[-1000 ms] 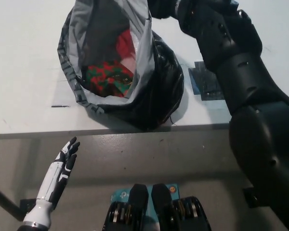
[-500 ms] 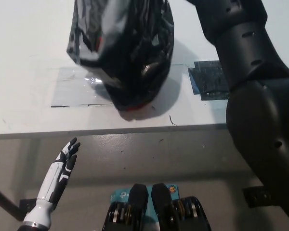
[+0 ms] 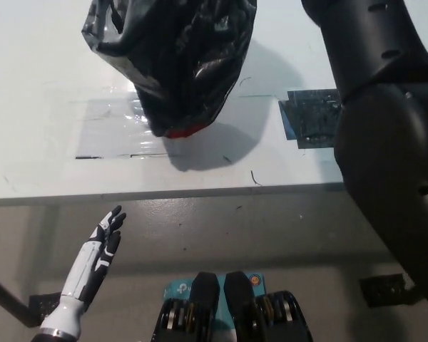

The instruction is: The robot uses its right hand to pick up a bag of coffee beans and puts it in the black plastic bag, then the robot grabs the top of the bag and lifts it.

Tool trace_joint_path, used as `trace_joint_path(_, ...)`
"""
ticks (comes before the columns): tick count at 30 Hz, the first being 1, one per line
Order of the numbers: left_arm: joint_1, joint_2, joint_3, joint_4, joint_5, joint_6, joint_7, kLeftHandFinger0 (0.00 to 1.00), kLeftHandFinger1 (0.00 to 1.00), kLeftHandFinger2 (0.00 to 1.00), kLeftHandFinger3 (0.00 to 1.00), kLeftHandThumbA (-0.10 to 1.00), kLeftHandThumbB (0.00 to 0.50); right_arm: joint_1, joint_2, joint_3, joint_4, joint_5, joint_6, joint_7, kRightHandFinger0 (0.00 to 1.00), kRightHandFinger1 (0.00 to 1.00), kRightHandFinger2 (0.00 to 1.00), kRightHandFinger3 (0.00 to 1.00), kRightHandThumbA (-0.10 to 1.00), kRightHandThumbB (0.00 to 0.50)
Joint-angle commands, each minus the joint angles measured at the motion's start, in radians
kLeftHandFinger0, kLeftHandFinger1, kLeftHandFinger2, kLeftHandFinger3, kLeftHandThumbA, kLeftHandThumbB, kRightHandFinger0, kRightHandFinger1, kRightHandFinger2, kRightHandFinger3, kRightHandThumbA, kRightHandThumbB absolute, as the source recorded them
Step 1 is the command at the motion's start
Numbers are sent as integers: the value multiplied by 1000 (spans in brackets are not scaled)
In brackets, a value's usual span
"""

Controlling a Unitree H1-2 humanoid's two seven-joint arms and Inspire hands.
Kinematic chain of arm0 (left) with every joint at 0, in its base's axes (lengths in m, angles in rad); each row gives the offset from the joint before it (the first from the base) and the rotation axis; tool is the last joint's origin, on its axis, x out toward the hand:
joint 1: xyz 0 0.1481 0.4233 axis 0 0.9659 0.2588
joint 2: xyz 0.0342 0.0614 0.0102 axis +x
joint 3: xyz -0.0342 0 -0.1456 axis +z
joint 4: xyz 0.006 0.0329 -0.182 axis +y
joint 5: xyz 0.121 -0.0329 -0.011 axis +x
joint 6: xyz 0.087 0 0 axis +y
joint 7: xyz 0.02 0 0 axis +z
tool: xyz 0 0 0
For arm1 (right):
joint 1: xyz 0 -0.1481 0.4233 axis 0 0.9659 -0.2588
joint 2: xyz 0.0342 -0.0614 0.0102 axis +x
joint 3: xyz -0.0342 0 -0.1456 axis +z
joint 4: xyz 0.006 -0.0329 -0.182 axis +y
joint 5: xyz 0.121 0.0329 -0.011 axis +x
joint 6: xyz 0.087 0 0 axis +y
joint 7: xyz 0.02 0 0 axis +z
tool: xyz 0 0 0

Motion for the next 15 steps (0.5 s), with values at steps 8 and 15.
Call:
trace_joint_path(8,-8,-7,-45,-48,45,29,-8,1000,1000,1000,1000,1000,240,-158,1,3,84,37,-120,-18,0,291,650,867,473,0)
trace_joint_path(15,-4,-19,-68,-26,48,0,0,1000,1000,1000,1000,991,237,-172,74,25,178,19,-188,-9,0,196,605,718,472,0)
